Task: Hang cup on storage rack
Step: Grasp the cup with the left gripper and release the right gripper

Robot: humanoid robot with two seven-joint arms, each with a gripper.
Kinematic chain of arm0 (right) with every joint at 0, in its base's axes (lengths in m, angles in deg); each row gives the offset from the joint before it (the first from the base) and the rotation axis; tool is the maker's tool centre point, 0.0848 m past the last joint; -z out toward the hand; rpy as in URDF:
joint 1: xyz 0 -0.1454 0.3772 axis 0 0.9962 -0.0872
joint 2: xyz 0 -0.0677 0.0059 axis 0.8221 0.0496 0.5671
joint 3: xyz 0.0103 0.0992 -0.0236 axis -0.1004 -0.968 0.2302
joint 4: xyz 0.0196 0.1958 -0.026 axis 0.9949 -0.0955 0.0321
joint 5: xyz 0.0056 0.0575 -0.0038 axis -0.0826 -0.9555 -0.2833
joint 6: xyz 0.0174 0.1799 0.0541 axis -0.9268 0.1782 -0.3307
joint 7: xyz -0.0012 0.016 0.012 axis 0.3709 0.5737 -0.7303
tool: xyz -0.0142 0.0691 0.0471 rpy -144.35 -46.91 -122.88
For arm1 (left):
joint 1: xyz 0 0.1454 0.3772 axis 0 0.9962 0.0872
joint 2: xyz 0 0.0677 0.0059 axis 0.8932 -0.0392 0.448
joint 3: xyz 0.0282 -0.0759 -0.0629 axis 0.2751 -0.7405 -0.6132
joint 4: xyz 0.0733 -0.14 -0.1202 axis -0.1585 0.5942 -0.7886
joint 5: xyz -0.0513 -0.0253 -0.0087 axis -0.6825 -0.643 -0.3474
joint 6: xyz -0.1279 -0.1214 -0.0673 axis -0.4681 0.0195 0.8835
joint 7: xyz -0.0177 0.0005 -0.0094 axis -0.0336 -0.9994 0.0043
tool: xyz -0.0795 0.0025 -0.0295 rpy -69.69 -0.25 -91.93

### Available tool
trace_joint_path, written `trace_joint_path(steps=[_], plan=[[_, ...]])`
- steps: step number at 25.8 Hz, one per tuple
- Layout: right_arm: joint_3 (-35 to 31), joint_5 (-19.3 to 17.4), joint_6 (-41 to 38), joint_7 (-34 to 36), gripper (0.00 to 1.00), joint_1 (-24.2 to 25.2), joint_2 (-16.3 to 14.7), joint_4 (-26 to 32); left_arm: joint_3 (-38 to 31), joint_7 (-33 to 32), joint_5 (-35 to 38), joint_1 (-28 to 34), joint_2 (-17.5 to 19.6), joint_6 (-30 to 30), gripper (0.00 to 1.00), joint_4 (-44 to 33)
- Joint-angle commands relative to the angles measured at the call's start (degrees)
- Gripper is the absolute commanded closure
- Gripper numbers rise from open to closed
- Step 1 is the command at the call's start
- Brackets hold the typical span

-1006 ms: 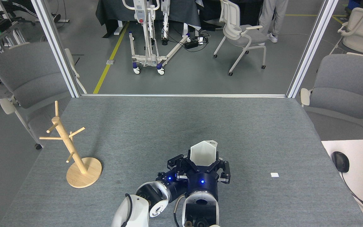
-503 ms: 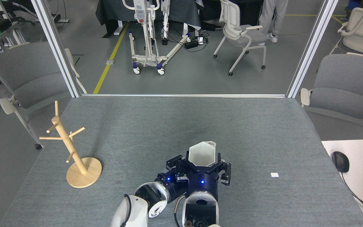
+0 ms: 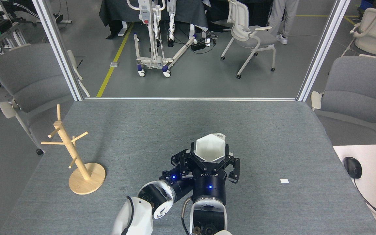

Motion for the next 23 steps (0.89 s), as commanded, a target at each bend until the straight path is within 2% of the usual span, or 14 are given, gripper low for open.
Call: trace_joint_path(steps=[1, 10, 15, 17, 19, 21, 23], plan=[[0.23, -2.76, -0.25, 8.34, 0.01, 0.19, -0.02, -0.78, -0.01, 0.78, 0.05, 0.04, 0.11, -0.82, 1.0, 0.03], [0.05, -4.69, -2.27, 19.68, 0.01, 1.07, -0.37, -2.02, -0.01, 0.78, -0.04, 0.13, 0.11, -0.82, 1.0, 0.03], [-0.57, -5.31, -1.39, 31.55, 0.02, 1.15, -0.28, -1.93, 0.08, 0.7, -0.04, 0.13, 0.37, -0.64, 1.0, 0.03], [-1.97, -8.03, -0.6, 37.43, 0.03, 1.15, -0.28, -1.4, 0.08, 0.78, -0.04, 0.22, 0.64, -0.64, 1.0, 0.03], [-7.07, -12.34, -0.69, 41.83, 0.04, 1.07, 0.07, -0.7, 0.08, 0.7, -0.04, 0.22, 0.73, -0.47, 1.0, 0.03], [-14.27, -16.56, -1.83, 42.27, 0.03, 1.07, 0.86, 0.01, 0.16, 0.78, -0.04, 0.31, 1.16, -0.38, 1.0, 0.03], [-21.66, -20.6, -6.4, 42.09, 0.02, 1.24, 0.07, -0.08, 0.16, 0.78, -0.04, 1.19, 1.43, -0.38, 1.0, -0.06]])
